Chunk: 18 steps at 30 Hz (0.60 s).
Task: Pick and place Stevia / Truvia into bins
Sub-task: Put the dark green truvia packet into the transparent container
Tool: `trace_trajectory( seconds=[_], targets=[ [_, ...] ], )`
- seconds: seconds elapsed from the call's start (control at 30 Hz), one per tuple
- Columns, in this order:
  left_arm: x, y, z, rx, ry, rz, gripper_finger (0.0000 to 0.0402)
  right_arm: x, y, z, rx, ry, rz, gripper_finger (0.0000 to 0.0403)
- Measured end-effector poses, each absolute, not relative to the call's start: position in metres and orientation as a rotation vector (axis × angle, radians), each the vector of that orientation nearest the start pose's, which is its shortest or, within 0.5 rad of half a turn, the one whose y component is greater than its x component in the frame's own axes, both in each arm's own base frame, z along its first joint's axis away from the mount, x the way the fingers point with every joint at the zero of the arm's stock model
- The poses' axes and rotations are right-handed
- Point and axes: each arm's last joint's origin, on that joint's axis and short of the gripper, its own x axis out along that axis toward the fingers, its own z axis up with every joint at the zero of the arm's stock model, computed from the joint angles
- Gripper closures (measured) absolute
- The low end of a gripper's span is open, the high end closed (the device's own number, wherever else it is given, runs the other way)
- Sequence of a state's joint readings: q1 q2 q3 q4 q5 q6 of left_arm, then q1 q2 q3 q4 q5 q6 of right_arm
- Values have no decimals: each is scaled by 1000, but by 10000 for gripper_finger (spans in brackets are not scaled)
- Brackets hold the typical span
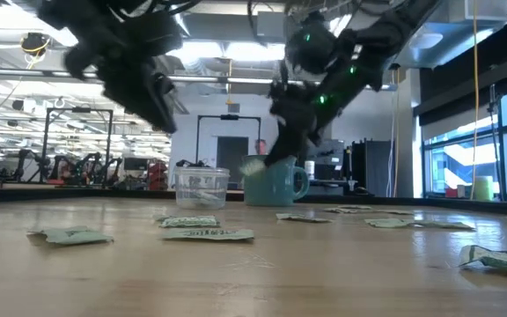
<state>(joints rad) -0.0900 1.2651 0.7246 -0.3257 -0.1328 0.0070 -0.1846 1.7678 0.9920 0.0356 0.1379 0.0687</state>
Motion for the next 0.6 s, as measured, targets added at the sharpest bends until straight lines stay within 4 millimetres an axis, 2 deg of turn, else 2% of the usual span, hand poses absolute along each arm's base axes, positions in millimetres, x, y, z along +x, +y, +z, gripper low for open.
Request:
trace_trajectory(
  seconds=[0.13,0.27,0.43,0.6],
  targets=[
    [236,-34,202,68,935,8,300,355,-60,187,39,640,-296,403],
    [229,-51,200,37,976,-47,300,362,-49,196,-6,544,-250,403],
    [222,-71,199,13,1006,-112,303,369,-41,198,-45,470,-218,403],
    [217,-83,198,-35,1026,-106,302,379,-39,196,-65,475,-206,403]
  ],
)
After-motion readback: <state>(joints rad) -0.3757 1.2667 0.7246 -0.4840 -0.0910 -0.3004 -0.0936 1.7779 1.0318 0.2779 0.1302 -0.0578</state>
